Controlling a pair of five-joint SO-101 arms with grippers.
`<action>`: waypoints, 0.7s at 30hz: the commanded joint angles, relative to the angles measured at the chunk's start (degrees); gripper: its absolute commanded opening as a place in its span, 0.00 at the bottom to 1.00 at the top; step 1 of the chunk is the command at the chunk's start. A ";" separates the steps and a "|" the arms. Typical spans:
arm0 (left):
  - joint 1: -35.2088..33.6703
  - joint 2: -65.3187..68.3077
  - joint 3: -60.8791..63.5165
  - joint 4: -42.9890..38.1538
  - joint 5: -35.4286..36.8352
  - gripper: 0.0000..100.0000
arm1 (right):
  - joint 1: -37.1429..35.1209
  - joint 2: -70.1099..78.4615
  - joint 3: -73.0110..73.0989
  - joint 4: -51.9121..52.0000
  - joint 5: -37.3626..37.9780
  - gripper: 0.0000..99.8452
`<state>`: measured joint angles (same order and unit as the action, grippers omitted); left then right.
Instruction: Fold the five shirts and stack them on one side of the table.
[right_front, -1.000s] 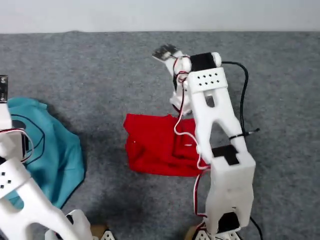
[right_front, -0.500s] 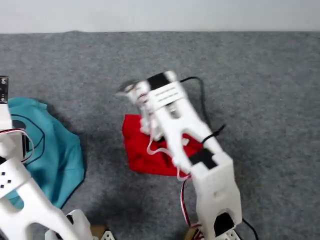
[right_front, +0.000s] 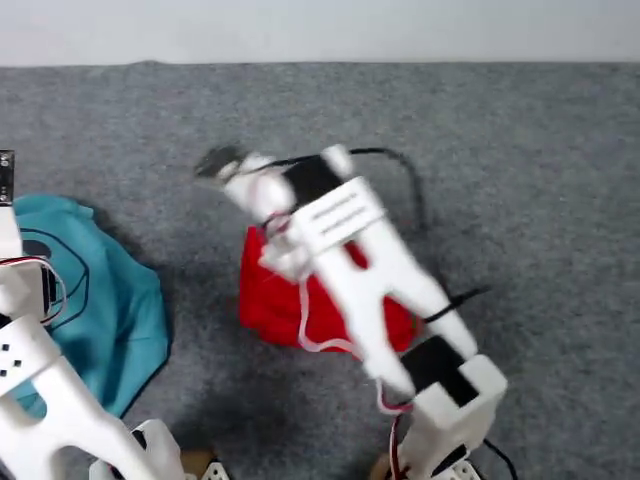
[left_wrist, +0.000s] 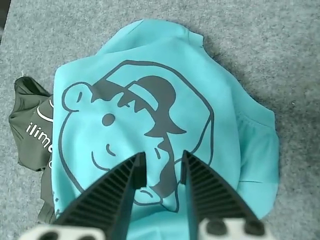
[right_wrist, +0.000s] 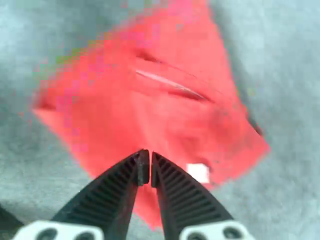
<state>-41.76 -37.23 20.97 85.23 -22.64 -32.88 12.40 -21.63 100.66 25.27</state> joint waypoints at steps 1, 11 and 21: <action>-0.09 -1.05 -0.22 -1.49 -0.53 0.12 | 7.60 2.77 -0.53 1.36 3.52 0.01; -0.26 -1.05 -0.22 -1.41 -0.53 0.12 | 2.42 17.10 -1.23 0.48 3.60 0.01; -0.26 -1.05 -0.22 -1.49 -0.53 0.12 | -10.86 4.09 11.52 2.33 1.41 0.01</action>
<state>-41.76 -37.23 20.97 85.23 -22.64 -39.47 23.56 -14.51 100.66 27.56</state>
